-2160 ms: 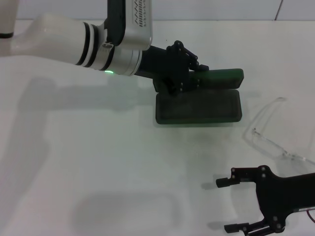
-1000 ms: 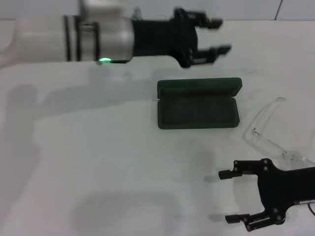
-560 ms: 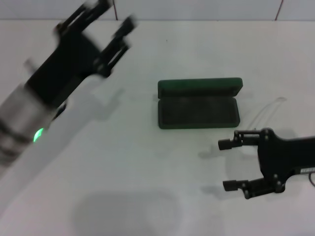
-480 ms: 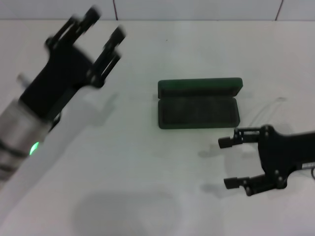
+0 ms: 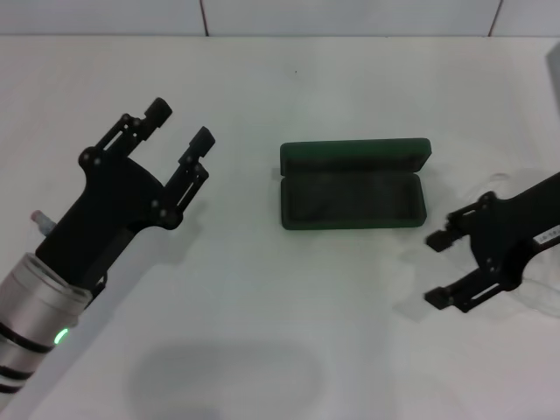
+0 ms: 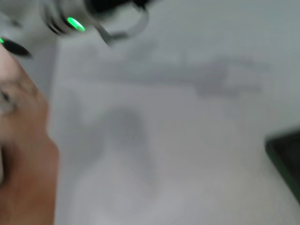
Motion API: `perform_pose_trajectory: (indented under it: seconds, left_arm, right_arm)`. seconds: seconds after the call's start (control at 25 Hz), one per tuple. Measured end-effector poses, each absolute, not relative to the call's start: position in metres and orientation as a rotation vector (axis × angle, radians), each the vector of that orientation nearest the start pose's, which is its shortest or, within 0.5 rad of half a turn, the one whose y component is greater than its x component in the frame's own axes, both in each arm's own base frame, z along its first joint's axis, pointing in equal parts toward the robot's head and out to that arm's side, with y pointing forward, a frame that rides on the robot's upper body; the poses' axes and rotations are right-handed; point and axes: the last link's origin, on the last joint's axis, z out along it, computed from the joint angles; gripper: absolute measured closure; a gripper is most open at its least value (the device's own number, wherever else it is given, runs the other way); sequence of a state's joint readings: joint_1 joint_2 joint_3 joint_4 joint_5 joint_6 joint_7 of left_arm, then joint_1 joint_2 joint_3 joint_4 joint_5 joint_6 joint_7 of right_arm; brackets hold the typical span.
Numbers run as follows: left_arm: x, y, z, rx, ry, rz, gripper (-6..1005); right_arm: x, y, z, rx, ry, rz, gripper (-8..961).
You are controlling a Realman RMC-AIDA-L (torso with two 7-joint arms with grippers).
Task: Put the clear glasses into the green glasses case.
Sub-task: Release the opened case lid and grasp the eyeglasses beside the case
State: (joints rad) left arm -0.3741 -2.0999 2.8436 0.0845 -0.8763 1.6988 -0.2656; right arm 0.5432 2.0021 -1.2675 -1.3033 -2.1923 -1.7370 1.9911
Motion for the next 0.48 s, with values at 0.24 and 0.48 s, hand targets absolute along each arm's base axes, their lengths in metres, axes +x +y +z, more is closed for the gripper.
perform_pose_trajectory:
  seconds: [0.24, 0.48]
  left_arm:
    - [-0.276, 0.252, -0.045, -1.962, -0.242, -1.123, 452]
    - [-0.281, 0.249, -0.047, -1.942, -0.29, -1.099, 451]
  right_arm:
    - [0.165, 0.328, 0.039, -2.979, 0.463, -0.485, 143]
    - [0.169, 0.327, 0.05, -2.906, 0.493, -0.577, 145]
